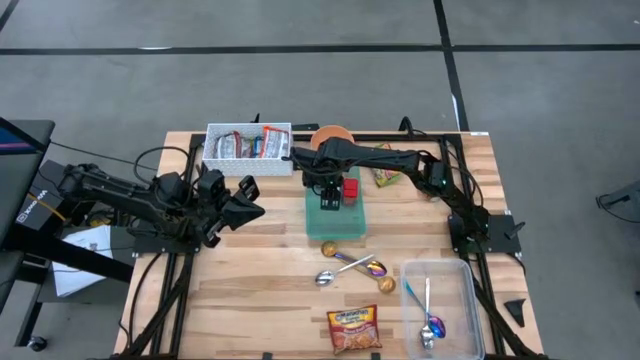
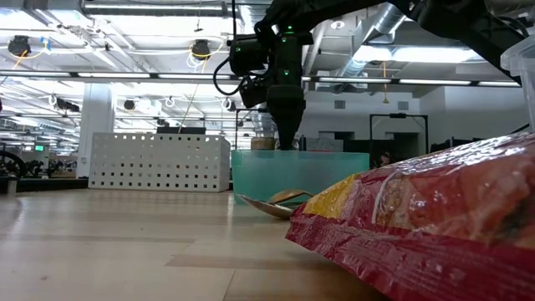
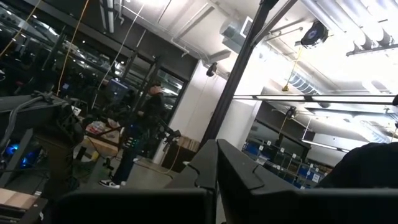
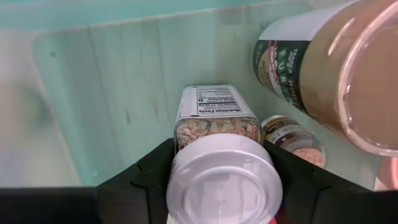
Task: Pick & Place Food Item
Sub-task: Put the white seasoning into the blue bin, then put the green noodles pack into the white bin
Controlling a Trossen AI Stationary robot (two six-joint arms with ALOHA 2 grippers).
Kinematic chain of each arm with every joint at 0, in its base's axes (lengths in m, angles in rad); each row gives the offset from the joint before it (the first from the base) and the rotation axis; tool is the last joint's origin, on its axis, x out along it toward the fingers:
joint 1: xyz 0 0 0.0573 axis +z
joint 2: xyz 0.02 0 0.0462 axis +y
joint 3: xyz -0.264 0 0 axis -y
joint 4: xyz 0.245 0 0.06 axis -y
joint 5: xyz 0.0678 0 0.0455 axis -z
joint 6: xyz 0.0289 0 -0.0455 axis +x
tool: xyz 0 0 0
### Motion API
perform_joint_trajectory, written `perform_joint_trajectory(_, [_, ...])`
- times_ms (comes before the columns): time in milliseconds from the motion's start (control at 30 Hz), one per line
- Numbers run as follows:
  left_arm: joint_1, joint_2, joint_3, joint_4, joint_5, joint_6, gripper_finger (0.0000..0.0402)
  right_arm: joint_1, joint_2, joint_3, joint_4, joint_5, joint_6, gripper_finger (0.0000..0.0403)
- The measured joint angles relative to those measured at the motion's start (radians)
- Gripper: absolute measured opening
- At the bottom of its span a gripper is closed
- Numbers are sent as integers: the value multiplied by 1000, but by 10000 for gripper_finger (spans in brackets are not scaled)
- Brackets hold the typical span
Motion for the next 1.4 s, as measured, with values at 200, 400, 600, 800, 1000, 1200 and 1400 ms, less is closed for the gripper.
perform_joint_trajectory(200, [0, 0, 0, 0, 0, 0, 0, 0, 0, 0, 0, 0, 0, 196])
perform_joint_trajectory(400, [0, 0, 0, 0, 0, 0, 0, 0, 0, 0, 0, 2, 2, 196])
perform_joint_trajectory(600, [0, 0, 0, 0, 0, -1, 0, 0, 0, 1, 0, 32, 38, 311])
perform_joint_trajectory(800, [0, 0, 0, 0, 0, -1, 0, 0, -10, 1, -20, 54, 82, 364])
perform_joint_trajectory(1000, [0, 0, 0, 0, 0, -1, 0, 0, -69, 1, -65, 53, 130, 355])
perform_joint_trajectory(1200, [0, 0, 0, -40, -6, 0, 0, 18, -200, 1, -86, 44, 212, 340])
perform_joint_trajectory(1400, [1, 0, 0, -198, -107, 0, 0, 55, -355, 1, -43, -32, 273, 338])
